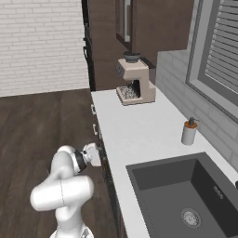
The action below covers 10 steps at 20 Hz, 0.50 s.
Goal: Pick up the cup and bowl from the counter, place them in the dishwasher, and close the dishwasher door.
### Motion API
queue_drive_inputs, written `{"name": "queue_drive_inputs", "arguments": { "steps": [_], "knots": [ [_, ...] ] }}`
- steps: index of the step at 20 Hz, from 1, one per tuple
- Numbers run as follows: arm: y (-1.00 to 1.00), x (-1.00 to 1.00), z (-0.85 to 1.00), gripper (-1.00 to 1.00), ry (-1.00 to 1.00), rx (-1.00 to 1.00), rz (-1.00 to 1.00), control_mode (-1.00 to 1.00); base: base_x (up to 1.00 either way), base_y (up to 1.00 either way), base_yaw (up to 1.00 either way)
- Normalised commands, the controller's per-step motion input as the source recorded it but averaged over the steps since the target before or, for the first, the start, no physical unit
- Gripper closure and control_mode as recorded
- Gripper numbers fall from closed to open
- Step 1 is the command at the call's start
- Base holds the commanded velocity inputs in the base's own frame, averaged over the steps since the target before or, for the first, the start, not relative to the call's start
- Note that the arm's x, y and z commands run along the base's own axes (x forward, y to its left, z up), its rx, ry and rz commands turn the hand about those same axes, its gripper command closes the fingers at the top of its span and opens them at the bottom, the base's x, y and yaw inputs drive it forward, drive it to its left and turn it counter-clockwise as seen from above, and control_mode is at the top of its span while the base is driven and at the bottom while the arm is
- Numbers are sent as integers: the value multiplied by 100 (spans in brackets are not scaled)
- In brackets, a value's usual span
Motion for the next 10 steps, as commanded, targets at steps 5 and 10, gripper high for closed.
{"name": "queue_drive_inputs", "arguments": {
  "steps": [5,10],
  "knots": [
    [-86,76,-47,-100,0,-27,-24,-100,0,0,0],
    [-72,64,-54,-100,1,-25,-21,-100,0,0,0]
  ]
}}
